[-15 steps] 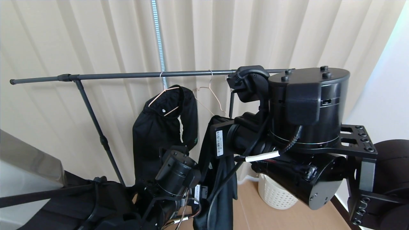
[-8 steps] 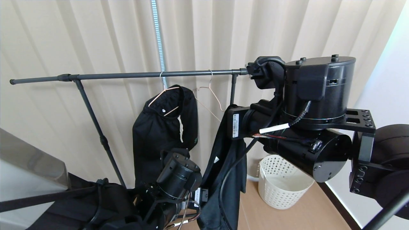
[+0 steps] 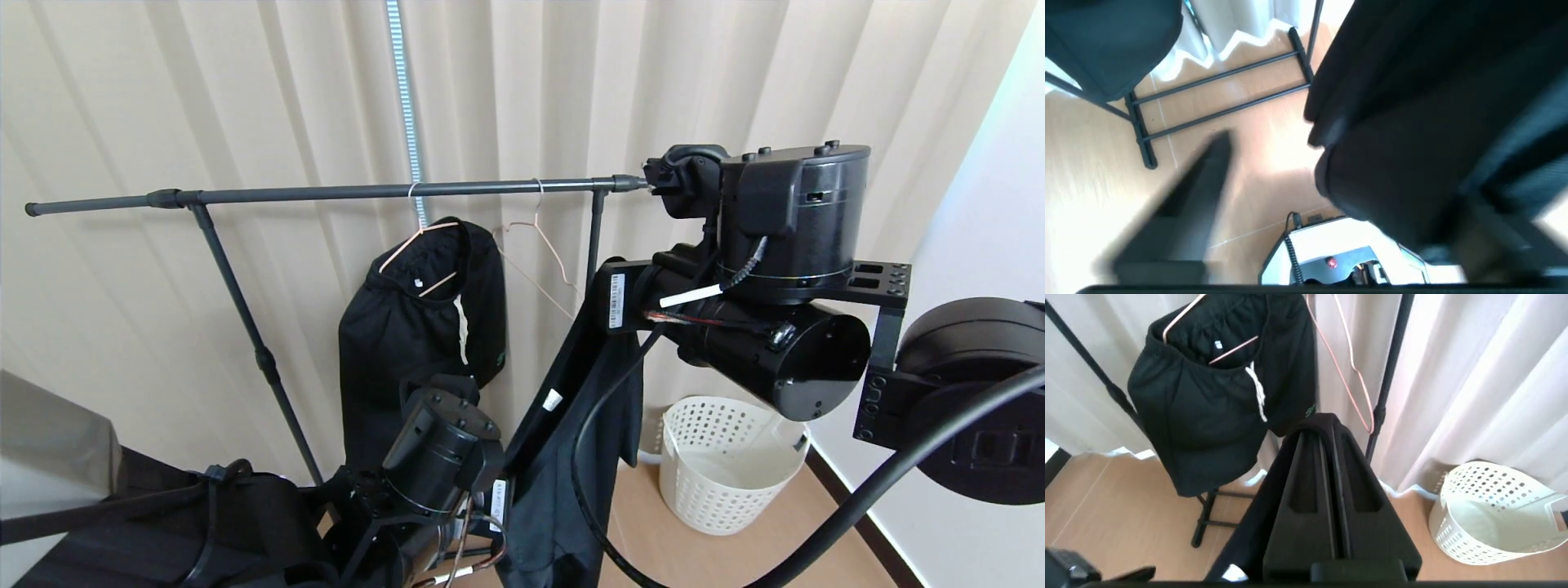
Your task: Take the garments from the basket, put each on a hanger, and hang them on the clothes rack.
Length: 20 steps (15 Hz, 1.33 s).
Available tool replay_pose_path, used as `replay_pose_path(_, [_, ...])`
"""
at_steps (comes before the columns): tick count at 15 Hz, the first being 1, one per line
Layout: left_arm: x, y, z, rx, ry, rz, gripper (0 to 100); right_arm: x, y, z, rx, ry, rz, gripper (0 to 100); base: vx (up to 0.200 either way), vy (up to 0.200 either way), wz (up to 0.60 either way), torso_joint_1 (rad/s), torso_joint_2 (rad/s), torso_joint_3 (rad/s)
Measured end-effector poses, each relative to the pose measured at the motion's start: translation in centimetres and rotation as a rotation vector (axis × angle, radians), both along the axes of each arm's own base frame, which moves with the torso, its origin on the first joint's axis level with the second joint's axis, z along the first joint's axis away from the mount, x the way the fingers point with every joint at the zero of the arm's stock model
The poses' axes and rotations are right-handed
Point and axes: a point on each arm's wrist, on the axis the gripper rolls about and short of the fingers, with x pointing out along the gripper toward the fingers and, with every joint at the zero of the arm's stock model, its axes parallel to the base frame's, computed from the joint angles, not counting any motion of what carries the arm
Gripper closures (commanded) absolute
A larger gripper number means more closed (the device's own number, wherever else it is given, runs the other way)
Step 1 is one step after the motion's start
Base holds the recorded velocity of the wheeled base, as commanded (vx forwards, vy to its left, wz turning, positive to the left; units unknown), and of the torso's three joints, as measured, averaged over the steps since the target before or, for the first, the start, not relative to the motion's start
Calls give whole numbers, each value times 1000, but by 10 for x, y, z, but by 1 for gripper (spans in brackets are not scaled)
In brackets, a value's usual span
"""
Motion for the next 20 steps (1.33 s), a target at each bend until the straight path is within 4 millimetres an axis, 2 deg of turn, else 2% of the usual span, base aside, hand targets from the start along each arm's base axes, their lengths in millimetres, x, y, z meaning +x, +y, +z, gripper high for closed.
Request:
replay_pose_path(5, [-1,3,9,-23,-16,0,100,13,-9,-11,-92,16,-30,100,0,0,0,0,0,0])
replay_pose_path(8, [4,13,23,-35,-52,5,100,11,-16,-31,-268,47,-6,100,0,0,0,0,0,0])
replay_pose_path(11, [16,32,36,-38,-25,14,100,5,-23,-52,-439,86,33,100,0,0,0,0,0,0])
replay_pose_path(13, [26,37,54,-28,7,23,100,1,-27,-61,-512,131,47,100,0,0,0,0,0,0])
replay_pose_path(17, [37,33,103,11,75,-24,100,-5,-32,-54,-522,142,48,100,0,0,0,0,0,0])
replay_pose_path(20, [42,27,122,26,111,-70,100,-10,-36,-44,-502,120,44,100,0,0,0,0,0,0])
